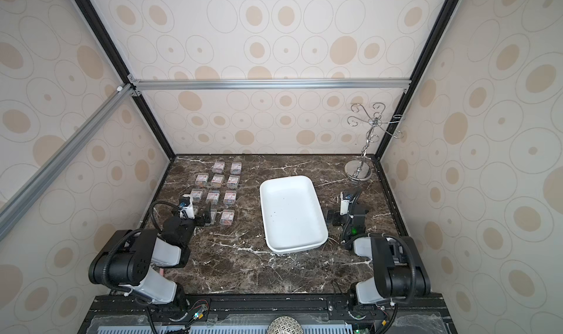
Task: Take the paper clips out of the storage box
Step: Reset both arms
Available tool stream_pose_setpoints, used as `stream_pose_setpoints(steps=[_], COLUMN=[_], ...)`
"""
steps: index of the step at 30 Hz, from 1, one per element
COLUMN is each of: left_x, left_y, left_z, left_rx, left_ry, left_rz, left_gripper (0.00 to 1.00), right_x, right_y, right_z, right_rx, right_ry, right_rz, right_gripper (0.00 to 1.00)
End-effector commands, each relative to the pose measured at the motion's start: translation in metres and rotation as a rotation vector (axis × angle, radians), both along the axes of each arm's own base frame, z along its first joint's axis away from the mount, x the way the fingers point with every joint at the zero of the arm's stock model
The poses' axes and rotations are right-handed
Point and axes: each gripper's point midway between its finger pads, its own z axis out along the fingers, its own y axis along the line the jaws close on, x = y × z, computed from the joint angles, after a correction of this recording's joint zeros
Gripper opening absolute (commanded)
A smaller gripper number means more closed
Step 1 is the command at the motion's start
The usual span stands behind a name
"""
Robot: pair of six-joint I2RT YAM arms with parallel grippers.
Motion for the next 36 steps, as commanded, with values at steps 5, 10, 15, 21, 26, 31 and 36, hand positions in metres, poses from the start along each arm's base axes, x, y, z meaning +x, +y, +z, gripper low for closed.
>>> stream_pose_setpoints(steps=[5,10,15,21,26,31,36], left_x=[0.0056,0.0057,0.0057,0.0058,0.0057,0.0057,0.0057], left_y=[0.0001,0.0004,0.0004,0.0005,0.0001,0.0001,0.0001], left_z=[0.0145,0.0148,0.0146,0.0149,0.0145,0.0146,0.0144], left_rx=[-0.001,-0.001,-0.001,-0.001,-0.001,-0.001,-0.001], left_ry=[-0.050,-0.051,-0.050,-0.051,-0.050,-0.050,-0.050], left_rz=[-0.001,0.000,0.000,0.000,0.000,0.000,0.000], left_gripper=[1.00,1.00,1.00,1.00,1.00,1.00,1.00], right_x=[0.0209,0.0201,0.0208,0.0194,0.0189,0.0188,0.0190], right_y=[0.0132,0.0142,0.0137,0.0142,0.0143,0.0143,0.0142], right_z=[0.0203,0.0180,0.0184,0.0206,0.0206,0.0211,0.0210], right_rx=[0.000,-0.003,-0.003,-0.001,-0.001,-0.002,-0.002], right_ry=[-0.060,-0.043,-0.045,-0.059,-0.059,-0.060,-0.059], right_rz=[0.085,0.091,0.088,0.090,0.090,0.090,0.090], right_gripper=[1.00,0.99,1.00,1.00,1.00,1.00,1.00])
